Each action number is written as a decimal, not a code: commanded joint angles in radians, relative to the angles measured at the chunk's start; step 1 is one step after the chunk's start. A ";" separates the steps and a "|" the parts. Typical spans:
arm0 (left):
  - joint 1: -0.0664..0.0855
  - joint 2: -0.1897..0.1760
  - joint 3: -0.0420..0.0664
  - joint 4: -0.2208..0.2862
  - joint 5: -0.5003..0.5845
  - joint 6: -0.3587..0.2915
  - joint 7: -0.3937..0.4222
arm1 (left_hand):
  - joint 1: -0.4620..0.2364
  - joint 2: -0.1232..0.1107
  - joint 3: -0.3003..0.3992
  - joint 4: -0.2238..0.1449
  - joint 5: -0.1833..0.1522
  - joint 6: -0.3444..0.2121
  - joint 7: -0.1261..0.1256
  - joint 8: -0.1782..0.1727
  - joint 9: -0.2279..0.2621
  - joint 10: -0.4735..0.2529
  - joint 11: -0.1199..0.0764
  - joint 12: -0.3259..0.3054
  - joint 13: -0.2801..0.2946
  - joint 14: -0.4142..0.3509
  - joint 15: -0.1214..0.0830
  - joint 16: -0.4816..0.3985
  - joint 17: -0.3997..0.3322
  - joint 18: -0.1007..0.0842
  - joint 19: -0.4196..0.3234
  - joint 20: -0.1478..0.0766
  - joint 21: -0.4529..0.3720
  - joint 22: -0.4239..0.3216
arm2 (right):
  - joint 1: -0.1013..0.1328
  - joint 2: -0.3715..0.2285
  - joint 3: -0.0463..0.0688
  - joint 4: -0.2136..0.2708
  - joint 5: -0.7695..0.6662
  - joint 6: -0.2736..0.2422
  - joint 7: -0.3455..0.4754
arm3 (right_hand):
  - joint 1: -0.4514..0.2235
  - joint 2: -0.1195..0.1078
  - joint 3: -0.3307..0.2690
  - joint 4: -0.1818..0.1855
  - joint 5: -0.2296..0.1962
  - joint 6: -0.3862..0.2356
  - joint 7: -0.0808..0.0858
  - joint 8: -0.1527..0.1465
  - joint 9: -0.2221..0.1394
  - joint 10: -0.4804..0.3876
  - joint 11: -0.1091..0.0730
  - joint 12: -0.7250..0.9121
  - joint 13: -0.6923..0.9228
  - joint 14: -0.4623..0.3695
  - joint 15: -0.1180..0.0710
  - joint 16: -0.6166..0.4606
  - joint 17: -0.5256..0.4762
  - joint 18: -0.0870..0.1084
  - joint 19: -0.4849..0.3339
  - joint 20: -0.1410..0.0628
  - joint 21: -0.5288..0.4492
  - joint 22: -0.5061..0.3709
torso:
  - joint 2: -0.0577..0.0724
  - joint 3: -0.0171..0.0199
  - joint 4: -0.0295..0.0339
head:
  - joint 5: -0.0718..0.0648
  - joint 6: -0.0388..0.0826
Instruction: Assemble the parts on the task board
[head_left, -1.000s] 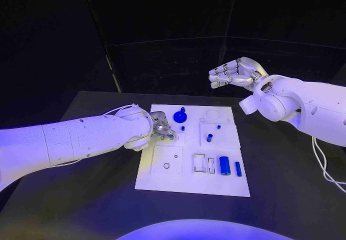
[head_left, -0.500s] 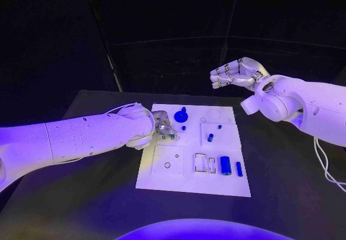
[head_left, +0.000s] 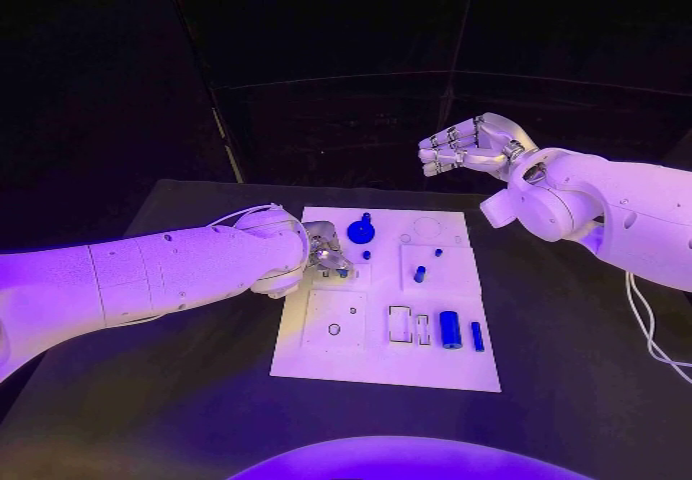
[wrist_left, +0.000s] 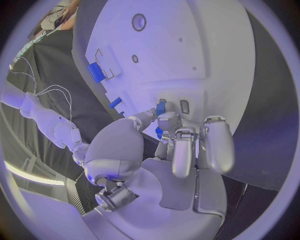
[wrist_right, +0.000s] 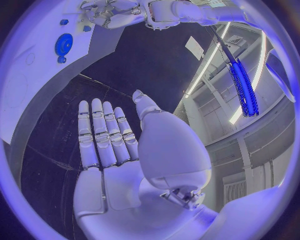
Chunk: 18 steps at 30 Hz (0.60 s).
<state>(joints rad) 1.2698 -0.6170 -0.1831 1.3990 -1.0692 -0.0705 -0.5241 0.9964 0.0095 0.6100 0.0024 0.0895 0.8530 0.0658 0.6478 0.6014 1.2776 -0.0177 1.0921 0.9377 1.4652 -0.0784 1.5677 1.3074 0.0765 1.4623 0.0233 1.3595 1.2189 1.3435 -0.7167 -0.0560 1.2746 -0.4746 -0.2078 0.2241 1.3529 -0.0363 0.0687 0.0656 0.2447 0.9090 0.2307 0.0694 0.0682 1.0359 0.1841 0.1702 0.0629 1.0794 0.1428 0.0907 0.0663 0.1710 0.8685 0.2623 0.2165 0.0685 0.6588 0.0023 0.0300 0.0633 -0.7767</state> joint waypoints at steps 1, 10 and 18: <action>-0.003 0.000 -0.003 0.000 -0.006 0.033 -0.011 | 0.011 0.000 0.155 -0.149 0.007 0.000 -0.009 0.006 0.000 0.003 -0.003 -0.006 -0.001 0.106 -0.007 0.003 0.263 -0.008 0.010 -0.001 -0.001 0.001 | 0.002 0.000 0.001 0.000 -0.002 0.009 0.005 | -0.003 0.008 -0.007 0.000 0.002 -0.001 0.015 0.004 0.001 -0.008 0.000 0.003 0.001 -0.007 0.002 0.005 -0.001 0.012 0.009 0.000 -0.006 -0.001 | 0.000 0.0002 0.0004 | 0.002 0.000; -0.003 0.002 -0.003 0.000 -0.006 0.042 -0.011 | 0.011 -0.003 0.153 -0.147 0.005 0.001 -0.009 0.009 0.001 0.004 -0.003 -0.006 -0.002 0.106 -0.007 0.003 0.263 -0.008 0.010 -0.001 0.001 0.004 | 0.002 0.000 0.001 0.000 -0.005 0.013 0.007 | -0.003 0.008 -0.007 0.000 0.002 -0.001 0.015 0.004 0.001 -0.008 0.000 0.003 0.001 -0.007 0.002 0.005 -0.001 0.012 0.009 0.000 -0.006 -0.001 | 0.001 -0.0003 -0.0005 | 0.005 -0.004; -0.003 0.000 -0.003 0.001 -0.006 0.044 -0.011 | 0.011 -0.006 0.150 -0.146 0.005 0.003 -0.010 0.012 0.003 0.004 -0.004 -0.006 -0.003 0.106 -0.007 0.003 0.263 -0.008 0.010 -0.002 0.000 0.003 | 0.002 -0.002 0.001 0.001 -0.007 0.016 0.007 | -0.004 0.010 -0.009 0.001 0.002 0.000 0.015 0.005 0.001 -0.008 -0.001 0.004 0.001 -0.007 0.002 0.005 -0.001 0.012 0.009 0.000 -0.007 -0.001 | 0.001 0.0000 0.0009 | 0.006 -0.005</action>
<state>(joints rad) 1.2706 -0.6167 -0.1826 1.3986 -1.0721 -0.0572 -0.5243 1.0012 0.0064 0.6100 0.0023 0.0928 0.8542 0.0615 0.6557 0.6045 1.2774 -0.0175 1.0882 0.9355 1.4652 -0.0784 1.5677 1.3073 0.0764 1.4622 0.0234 1.3595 1.2221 1.3435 -0.7182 -0.0561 1.2740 -0.4777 -0.2016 0.2241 1.3526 -0.0360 0.0661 0.0682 0.2447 0.9090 0.2307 0.0695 0.0682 1.0359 0.1841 0.1703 0.0629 1.0793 0.1428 0.0907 0.0664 0.1710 0.8685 0.2623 0.2166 0.0686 0.6592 0.0022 0.0300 0.0689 -0.7808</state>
